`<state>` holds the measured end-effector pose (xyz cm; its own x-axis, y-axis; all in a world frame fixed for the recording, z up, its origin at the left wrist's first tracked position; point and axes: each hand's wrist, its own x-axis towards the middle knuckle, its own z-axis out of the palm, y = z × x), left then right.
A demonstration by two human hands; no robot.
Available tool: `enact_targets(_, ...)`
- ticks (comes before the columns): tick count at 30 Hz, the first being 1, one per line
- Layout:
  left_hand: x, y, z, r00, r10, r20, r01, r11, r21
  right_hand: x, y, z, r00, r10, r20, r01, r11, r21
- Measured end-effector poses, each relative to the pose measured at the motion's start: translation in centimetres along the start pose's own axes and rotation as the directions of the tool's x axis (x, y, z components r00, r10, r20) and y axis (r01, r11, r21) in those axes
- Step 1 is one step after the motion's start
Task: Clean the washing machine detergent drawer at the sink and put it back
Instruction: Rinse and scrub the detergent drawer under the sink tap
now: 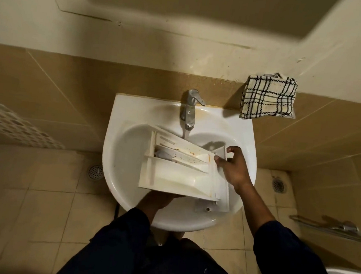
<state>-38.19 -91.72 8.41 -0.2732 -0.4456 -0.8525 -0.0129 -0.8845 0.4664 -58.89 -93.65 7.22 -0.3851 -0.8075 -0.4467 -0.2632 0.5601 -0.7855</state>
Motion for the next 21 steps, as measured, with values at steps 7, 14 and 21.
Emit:
enact_targets(7,0.8,0.6,-7.0,0.956,0.25,-0.156,-0.293,0.853,-0.432,1.1,-2.0,-0.7,0.972,-0.174,-0.159,0.101,0.918,-0.384)
enact_targets(14,0.2,2.6,-9.7,0.983,0.172,0.056,-0.171,0.985,-0.021,3.0,-3.4,-0.3,0.948,-0.249,-0.199,0.09,0.807,-0.584)
enact_targets(21,1.1,3.8,-7.5,0.997,0.067,0.023,-0.071,0.964,0.257,4.4,-3.9,-0.6,0.966,-0.188,-0.176,0.035,0.772,-0.635)
